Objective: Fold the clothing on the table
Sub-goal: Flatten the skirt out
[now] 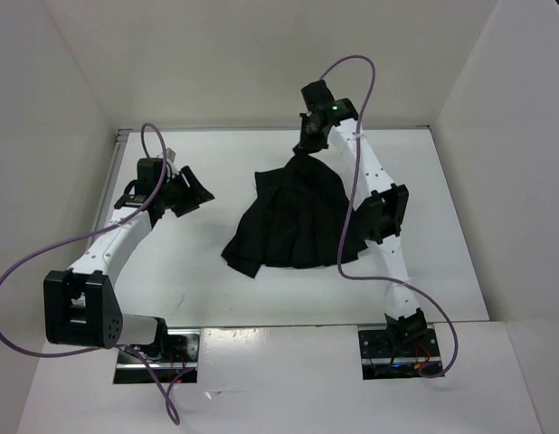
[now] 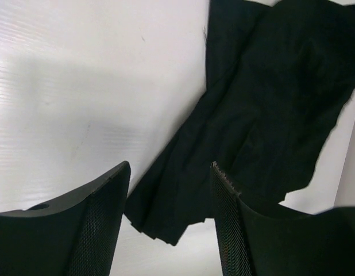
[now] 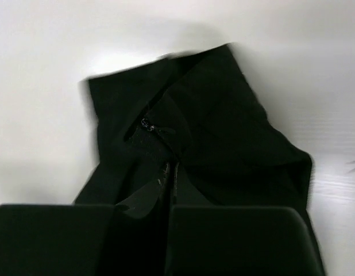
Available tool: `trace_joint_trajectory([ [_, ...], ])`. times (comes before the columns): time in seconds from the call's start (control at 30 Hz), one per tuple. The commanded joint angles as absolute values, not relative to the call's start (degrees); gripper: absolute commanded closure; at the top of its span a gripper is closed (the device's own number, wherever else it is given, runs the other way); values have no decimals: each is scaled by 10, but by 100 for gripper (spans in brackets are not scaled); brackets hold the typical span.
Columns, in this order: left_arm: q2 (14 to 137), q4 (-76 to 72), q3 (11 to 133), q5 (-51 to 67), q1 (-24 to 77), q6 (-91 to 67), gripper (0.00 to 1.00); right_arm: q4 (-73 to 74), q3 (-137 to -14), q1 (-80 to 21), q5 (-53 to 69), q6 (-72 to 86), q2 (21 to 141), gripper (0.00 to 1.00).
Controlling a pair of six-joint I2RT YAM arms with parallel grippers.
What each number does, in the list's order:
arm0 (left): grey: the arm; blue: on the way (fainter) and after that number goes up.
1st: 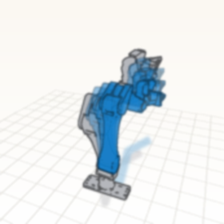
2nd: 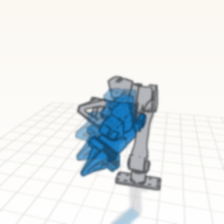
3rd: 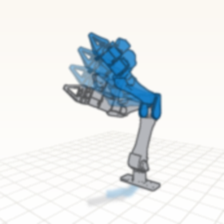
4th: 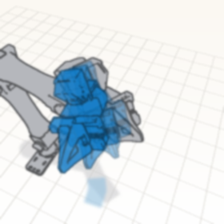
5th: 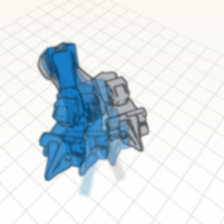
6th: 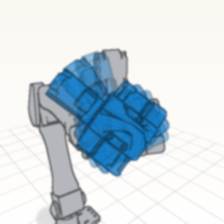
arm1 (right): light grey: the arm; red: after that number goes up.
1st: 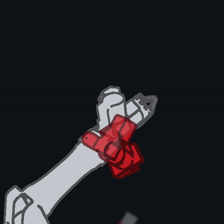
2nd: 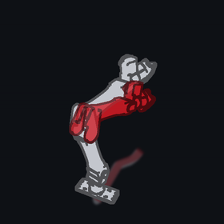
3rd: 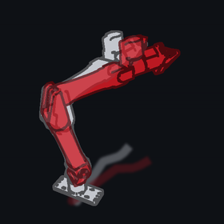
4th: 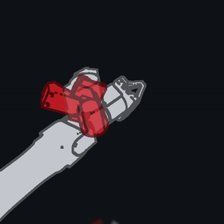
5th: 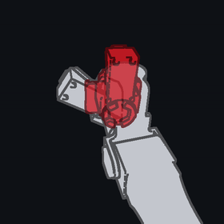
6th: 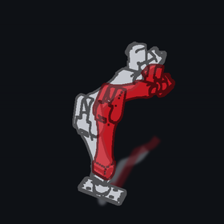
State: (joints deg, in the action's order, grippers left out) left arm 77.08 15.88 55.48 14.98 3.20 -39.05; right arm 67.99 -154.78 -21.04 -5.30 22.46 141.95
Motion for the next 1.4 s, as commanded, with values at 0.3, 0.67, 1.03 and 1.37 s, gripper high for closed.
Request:
trace_joint_trajectory([
  [0.3,752,153,578,132,0,-388,33,630,-1535,-243,11,238,1191,100],
  [0.67,757,154,578,153,0,-388,33,663,-1607,-78,-81,271,1453,100],
  [1.03,804,137,613,211,18,-383,33,675,-1632,-53,-122,276,1523,100],
  [1.37,892,148,693,250,88,-278,35,706,-1652,-59,-204,299,1449,60],
])
